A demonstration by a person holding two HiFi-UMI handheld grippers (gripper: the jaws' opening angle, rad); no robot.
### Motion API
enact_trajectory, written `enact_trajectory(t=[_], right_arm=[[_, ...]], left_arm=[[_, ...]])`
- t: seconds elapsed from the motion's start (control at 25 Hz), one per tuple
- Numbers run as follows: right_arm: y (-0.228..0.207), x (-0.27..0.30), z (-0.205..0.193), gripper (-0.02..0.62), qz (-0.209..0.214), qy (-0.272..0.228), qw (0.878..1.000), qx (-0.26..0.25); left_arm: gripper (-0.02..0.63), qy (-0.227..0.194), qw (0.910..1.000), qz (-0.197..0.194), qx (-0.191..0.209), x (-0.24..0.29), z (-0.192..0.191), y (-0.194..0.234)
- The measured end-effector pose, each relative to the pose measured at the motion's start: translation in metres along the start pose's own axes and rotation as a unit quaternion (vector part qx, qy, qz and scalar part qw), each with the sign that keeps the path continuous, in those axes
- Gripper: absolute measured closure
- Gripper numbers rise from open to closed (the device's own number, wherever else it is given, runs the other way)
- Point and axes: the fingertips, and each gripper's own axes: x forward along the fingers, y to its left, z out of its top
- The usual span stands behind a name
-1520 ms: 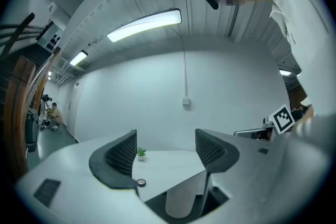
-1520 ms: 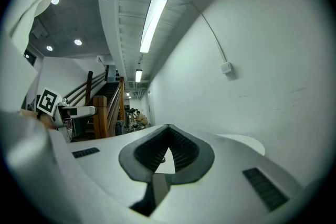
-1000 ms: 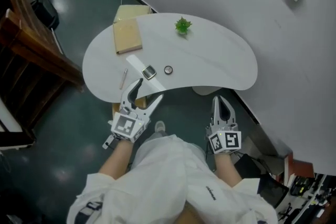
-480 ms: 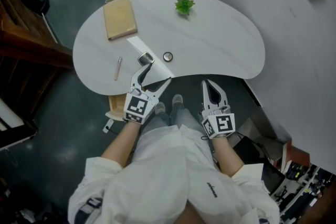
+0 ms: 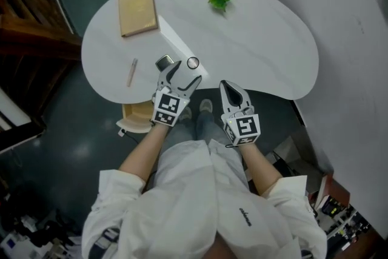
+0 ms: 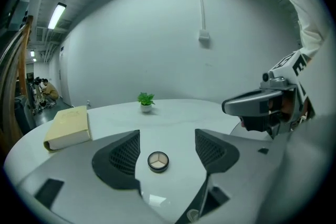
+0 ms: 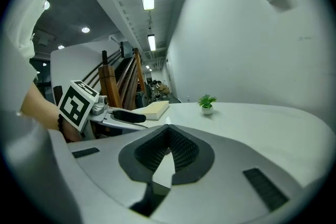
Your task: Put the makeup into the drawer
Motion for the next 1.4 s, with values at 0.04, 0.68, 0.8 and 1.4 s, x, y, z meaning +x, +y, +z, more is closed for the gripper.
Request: enact_trajectory(t=[0.04,0.68,0.8,1.4], right_arm=[[-0.004,0.006,-0.005,0.578,0.006,0.006,1.000,0.004],[-0.028,0.072,-0.060,0.578,0.044,0.077,0.996,0.009],[-0.027,0.078,-0.065,0.578,0.044,0.083,0.996,0.010],[-0.027,0.080,-0.068,0.578,0.052,0.088,0.995,0.007]], left_arm=[[0.268,0.007,1.0000,0.006,-0.003,0.009,-0.003,0.001],[0.296,0.110,0.9897,0.082,-0.041,0.082,-0.061,0.023],[0.301,0.131,0.9866,0.087,-0.043,0.088,-0.066,0.025],[0.362,0.163,0.9804,0.095,-0.057,0.097,-0.082,0.029]])
